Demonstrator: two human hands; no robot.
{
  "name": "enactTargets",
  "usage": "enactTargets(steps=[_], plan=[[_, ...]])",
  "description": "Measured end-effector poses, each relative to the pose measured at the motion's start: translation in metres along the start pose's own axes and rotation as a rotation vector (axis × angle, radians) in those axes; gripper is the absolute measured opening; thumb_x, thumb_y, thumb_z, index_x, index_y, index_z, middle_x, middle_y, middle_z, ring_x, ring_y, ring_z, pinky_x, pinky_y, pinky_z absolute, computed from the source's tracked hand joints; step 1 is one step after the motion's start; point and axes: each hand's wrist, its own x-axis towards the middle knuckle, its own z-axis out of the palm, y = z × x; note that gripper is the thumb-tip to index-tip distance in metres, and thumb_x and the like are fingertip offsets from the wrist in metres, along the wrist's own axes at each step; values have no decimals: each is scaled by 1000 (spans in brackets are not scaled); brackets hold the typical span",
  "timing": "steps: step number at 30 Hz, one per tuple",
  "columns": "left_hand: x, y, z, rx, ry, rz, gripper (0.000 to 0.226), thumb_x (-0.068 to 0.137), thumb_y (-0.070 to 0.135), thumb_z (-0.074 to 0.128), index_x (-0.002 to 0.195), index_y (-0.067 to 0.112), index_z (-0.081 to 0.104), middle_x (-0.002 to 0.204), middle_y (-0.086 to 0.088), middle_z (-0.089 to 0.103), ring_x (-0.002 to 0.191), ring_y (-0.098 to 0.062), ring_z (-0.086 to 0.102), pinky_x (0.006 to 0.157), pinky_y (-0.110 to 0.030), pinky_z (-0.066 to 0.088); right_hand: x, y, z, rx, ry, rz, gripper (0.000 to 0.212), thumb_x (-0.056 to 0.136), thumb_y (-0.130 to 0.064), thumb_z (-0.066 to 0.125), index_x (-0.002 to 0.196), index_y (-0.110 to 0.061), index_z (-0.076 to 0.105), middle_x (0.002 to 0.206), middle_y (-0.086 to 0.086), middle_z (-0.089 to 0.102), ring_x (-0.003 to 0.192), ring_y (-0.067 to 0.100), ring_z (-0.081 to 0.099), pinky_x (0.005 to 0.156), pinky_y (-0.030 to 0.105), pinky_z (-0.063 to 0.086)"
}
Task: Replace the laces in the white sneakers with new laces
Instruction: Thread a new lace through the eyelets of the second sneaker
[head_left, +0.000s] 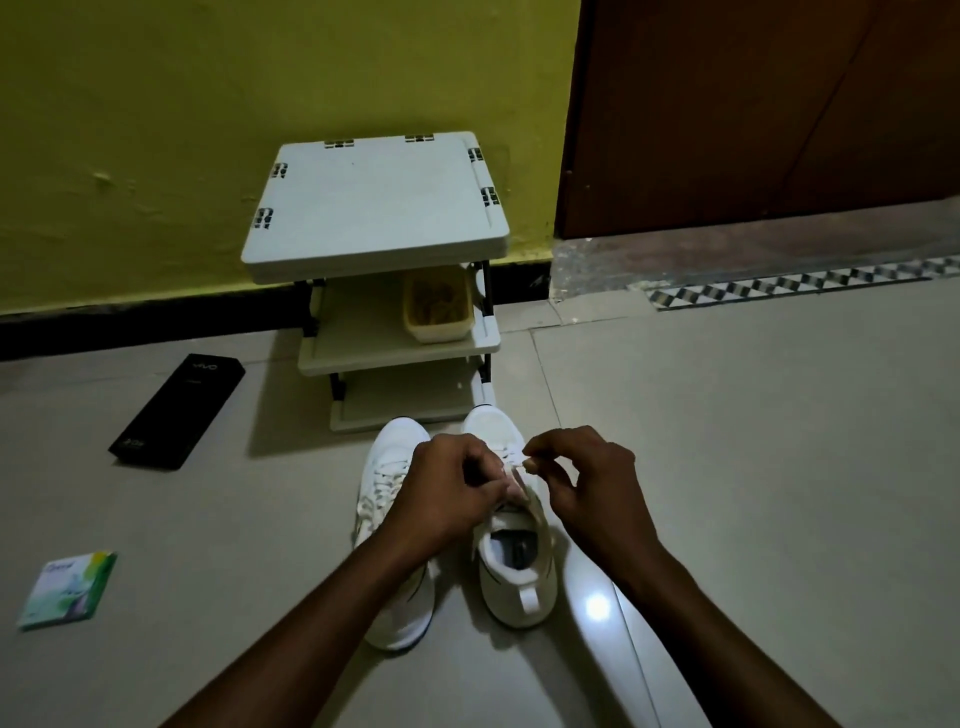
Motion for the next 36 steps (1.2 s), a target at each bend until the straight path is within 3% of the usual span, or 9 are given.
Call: enactTargets(steps=[2, 5, 7, 12, 19, 26, 29, 33, 36], plan=[[1, -4, 4, 89, 105, -2, 33, 73, 13, 88, 62, 26, 60, 67, 8, 69, 66, -7, 67, 70, -41, 58, 0, 1, 0, 24, 10, -26, 25, 78, -1, 77, 88, -24, 73, 86, -17, 70, 83, 7, 66, 75, 40, 54], [2, -6, 9, 154, 137, -23, 27, 79, 20, 84, 74, 26, 58, 67, 10, 65, 61, -1, 61, 64, -28, 53, 1, 2, 2, 47, 5, -43, 18, 78, -1, 74, 87, -17, 74, 83, -8, 71, 77, 7, 65, 70, 24, 52], [3, -7, 10, 170, 104, -17, 24, 81, 20, 82, 72, 26, 60, 67, 10, 65, 62, -2, 61, 64, -28, 53, -1, 3, 5, 66, -7, -38, 14, 79, -6, 67, 87, -15, 74, 80, -6, 70, 74, 9, 66, 68, 29, 54], [7, -10, 5, -4, -10, -18, 37, 71, 12, 90, 57, 21, 57, 69, 6, 68, 71, -13, 68, 68, -38, 56, -1, 8, 7, 140, -35, 49, 28, 73, -1, 53, 88, -14, 72, 78, -6, 68, 75, 15, 71, 65, 42, 58], [6, -9, 3, -44, 43, -27, 42, 57, 14, 98, 56, 24, 57, 68, 5, 69, 67, -17, 68, 65, -42, 57, -1, 7, 4, 76, -28, 14, 17, 80, 2, 68, 83, -15, 72, 77, -10, 67, 69, 6, 63, 65, 29, 52], [4, -9, 0, 86, 107, 177, 11, 82, 9, 79, 80, 16, 71, 82, 10, 61, 79, -10, 62, 71, -29, 53, -5, 3, 3, 82, 2, 167, 15, 80, -9, 79, 73, -18, 69, 70, -8, 65, 70, 10, 61, 60, 22, 49], [3, -14, 4, 160, 98, 147, 14, 88, 13, 72, 75, 17, 70, 82, 11, 58, 80, -4, 59, 72, -27, 48, -6, 2, 4, 142, -36, 259, 16, 78, -16, 84, 69, -18, 71, 67, -7, 67, 66, 5, 63, 59, 12, 45], [2, -21, 4, 113, -5, 31, 19, 90, 21, 72, 73, 22, 64, 78, 7, 67, 79, -7, 64, 76, -38, 55, -3, 3, 0, 213, -92, 370, 20, 78, -21, 85, 65, -19, 70, 59, -7, 66, 54, 0, 56, 55, 12, 40], [1, -16, 1, 154, -7, -29, 22, 88, 33, 77, 71, 22, 67, 73, 9, 71, 74, -4, 68, 70, -32, 56, 0, 2, -1, 219, -102, 380, 19, 79, -22, 84, 66, -19, 70, 61, -4, 67, 54, 3, 57, 54, 15, 41]])
